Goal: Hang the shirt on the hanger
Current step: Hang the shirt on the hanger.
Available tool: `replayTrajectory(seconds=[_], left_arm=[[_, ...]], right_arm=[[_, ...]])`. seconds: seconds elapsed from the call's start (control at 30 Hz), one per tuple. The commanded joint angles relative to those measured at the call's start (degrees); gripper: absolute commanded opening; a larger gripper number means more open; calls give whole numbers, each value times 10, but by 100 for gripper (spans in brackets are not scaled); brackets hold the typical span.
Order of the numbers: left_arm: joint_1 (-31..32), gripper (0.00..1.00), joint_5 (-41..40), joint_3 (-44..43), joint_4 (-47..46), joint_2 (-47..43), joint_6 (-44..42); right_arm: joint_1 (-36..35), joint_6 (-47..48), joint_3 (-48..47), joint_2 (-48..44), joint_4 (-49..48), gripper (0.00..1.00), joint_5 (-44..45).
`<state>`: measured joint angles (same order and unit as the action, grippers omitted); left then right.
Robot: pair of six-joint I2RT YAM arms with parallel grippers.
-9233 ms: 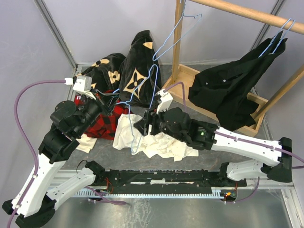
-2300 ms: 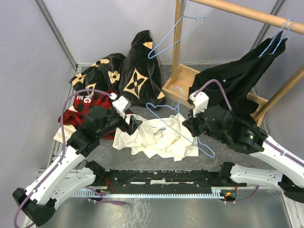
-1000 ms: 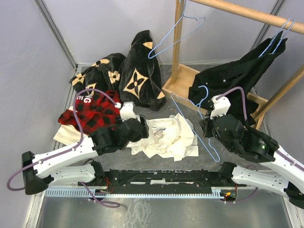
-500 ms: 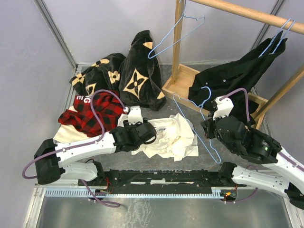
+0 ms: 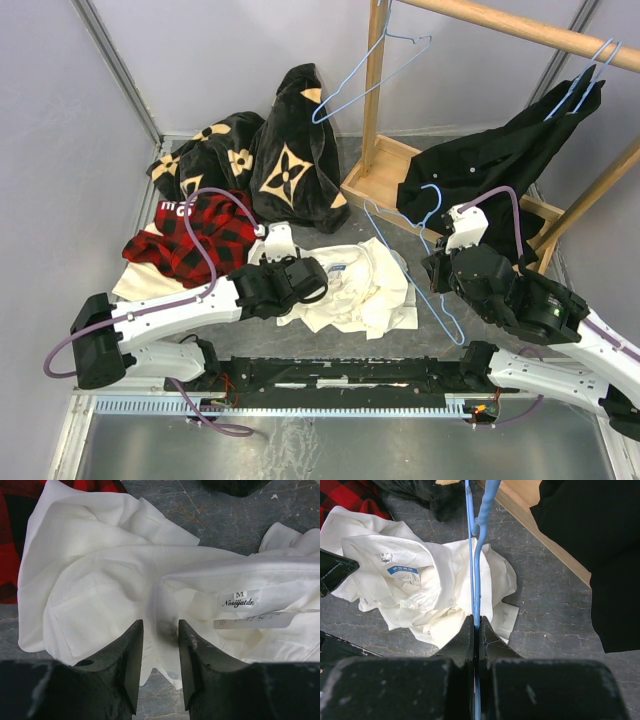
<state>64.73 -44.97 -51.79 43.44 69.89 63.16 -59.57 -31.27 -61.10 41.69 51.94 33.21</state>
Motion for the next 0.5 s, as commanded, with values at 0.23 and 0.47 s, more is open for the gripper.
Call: replayTrajectory(seconds=[0.23,0.47], left_arm=[[1,79,-42,-44,-12,34,34],[-1,76,-47,-66,-10,68,22]], right_arm=[[-1,-1,0,-14,-20,0,2],[0,-2,0,-23,-10,0,3]])
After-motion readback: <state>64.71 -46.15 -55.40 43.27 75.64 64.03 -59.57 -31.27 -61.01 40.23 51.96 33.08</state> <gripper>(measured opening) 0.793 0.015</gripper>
